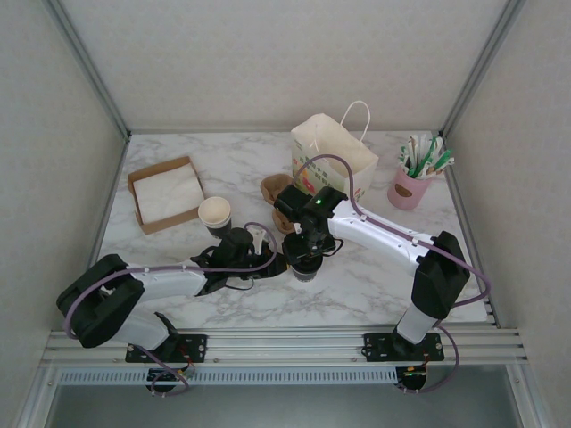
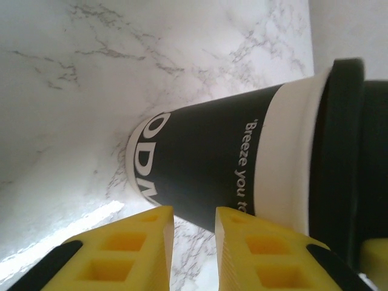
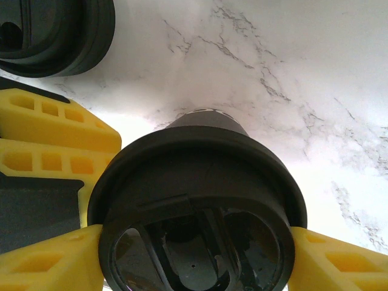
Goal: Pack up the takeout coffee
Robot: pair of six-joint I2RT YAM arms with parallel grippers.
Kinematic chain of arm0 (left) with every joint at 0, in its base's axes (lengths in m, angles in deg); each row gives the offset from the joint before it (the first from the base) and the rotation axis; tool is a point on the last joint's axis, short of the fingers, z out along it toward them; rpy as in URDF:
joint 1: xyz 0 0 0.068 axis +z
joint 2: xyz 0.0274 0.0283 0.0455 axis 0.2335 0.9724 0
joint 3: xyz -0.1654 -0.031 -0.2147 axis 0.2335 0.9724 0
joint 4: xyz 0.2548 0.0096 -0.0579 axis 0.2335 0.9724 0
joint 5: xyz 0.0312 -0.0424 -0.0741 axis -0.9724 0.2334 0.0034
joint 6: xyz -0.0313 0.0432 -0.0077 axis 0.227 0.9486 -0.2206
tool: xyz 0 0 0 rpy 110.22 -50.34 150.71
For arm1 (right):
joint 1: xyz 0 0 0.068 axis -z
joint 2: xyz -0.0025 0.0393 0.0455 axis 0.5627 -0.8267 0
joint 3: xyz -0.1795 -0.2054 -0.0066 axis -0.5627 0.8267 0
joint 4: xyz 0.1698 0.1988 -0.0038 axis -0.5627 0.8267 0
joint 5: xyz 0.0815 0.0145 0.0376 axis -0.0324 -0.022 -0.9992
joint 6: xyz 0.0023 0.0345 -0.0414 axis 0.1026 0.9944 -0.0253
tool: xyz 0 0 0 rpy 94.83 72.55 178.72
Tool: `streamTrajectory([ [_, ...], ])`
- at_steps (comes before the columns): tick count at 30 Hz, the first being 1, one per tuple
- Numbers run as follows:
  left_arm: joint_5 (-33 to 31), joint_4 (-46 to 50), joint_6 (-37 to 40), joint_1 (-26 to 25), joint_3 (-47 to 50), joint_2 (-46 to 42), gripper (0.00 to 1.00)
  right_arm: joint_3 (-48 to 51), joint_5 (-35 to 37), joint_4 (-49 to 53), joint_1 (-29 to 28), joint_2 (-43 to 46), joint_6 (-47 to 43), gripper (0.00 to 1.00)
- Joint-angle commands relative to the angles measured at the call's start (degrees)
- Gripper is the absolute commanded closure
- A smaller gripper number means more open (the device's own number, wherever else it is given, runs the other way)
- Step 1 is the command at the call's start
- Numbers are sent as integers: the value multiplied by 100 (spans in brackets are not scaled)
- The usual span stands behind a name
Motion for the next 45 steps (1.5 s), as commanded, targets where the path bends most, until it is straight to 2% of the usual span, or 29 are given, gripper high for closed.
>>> streamTrajectory([
  [1, 191, -664, -357, 61, 170, 108, 76, 24, -36, 8, -47, 3, 20, 31],
  [9, 364, -1235, -696, 84, 310, 329, 78, 55, -37, 3, -46, 30, 28, 31],
  [31, 357, -1214, -688, 124, 341, 395, 78, 155, 44, -34, -4, -126, 38, 31],
  [45, 276, -831, -576, 316, 414, -30, 78, 149, 138, 3, 3, -335, 37, 31],
])
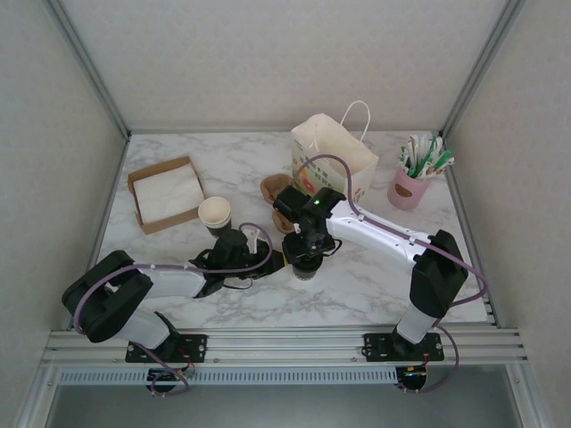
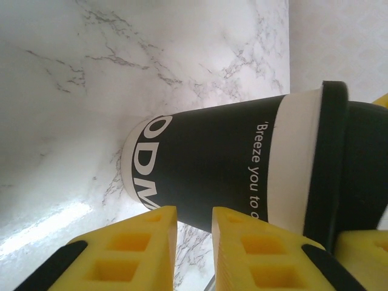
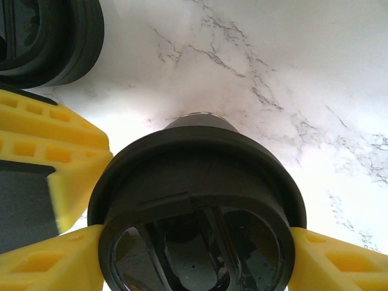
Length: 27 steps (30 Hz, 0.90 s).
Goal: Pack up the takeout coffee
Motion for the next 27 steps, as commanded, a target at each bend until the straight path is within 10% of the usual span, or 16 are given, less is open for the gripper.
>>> streamTrajectory([
  [1, 18, 101, 79, 67, 59, -254, 78, 99, -23, 115, -4, -266, 37, 31],
  [27, -98, 629, 206, 184, 33, -867, 77, 90, -67, 153, -112, -553, 90, 31],
])
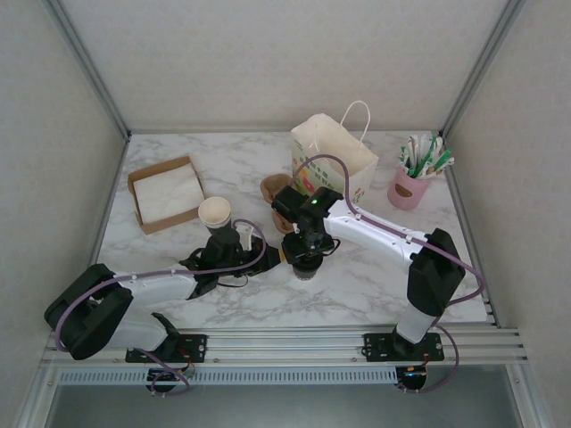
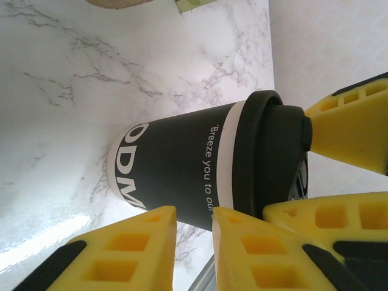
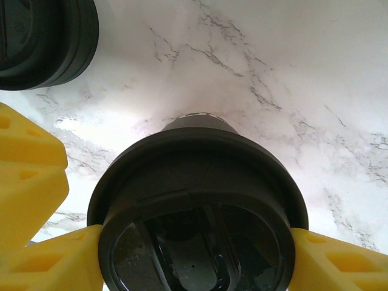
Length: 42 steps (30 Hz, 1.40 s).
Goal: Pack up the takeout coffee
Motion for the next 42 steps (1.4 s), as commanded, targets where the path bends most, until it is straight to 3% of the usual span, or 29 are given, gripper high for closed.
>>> streamTrajectory([
  [1, -72, 150, 106, 71, 28, -175, 77, 120, -108, 108, -99, -413, 51, 30],
  [26, -85, 368, 223, 149, -62, -282, 77, -3, -136, 231, -128, -727, -254, 29],
  [42, -105, 454, 241, 185, -87, -336, 76, -478, -136, 477, -130, -367, -350, 20],
])
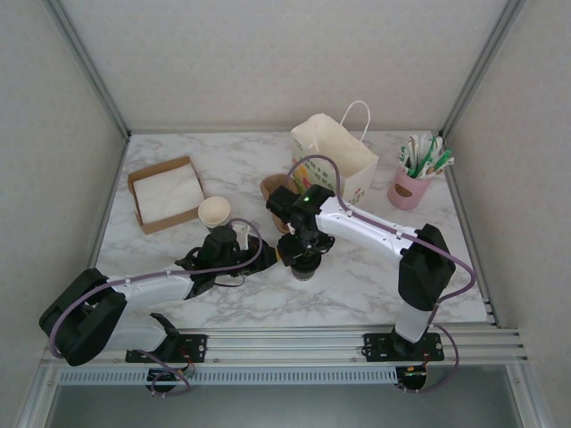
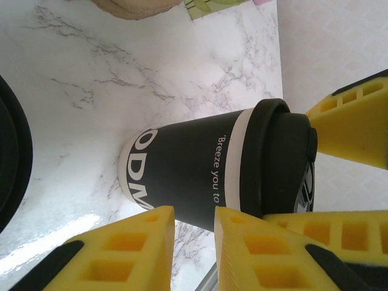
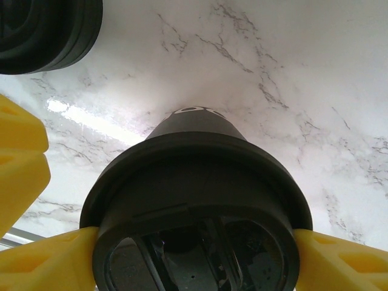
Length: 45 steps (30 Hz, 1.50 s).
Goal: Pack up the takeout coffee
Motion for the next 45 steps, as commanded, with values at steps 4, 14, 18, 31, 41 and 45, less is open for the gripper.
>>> streamTrajectory([
  [4, -85, 71, 79, 42, -103, -103, 76, -169, -94, 172, -64, 57, -63, 18],
  [14, -94, 96, 88, 42, -134, -105, 76, -307, -28, 269, -69, 210, -81, 16],
  [18, -85, 165, 113, 43, -180, -137, 76, -289, 108, 296, -67, 416, -14, 16],
  [31, -43, 1216, 664, 51, -1037, -313, 65, 1286, -55, -998, 303, 2287, 676, 58],
  [41, 529, 1321, 994, 219, -1693, 416, 74, 3050, -1400, -2378, 1177, 3435, 1233, 93],
  [45, 626, 1275, 993, 219, -1695, 568, 76, 3388, -1724, -2706, 1343, 3441, 1314, 95],
])
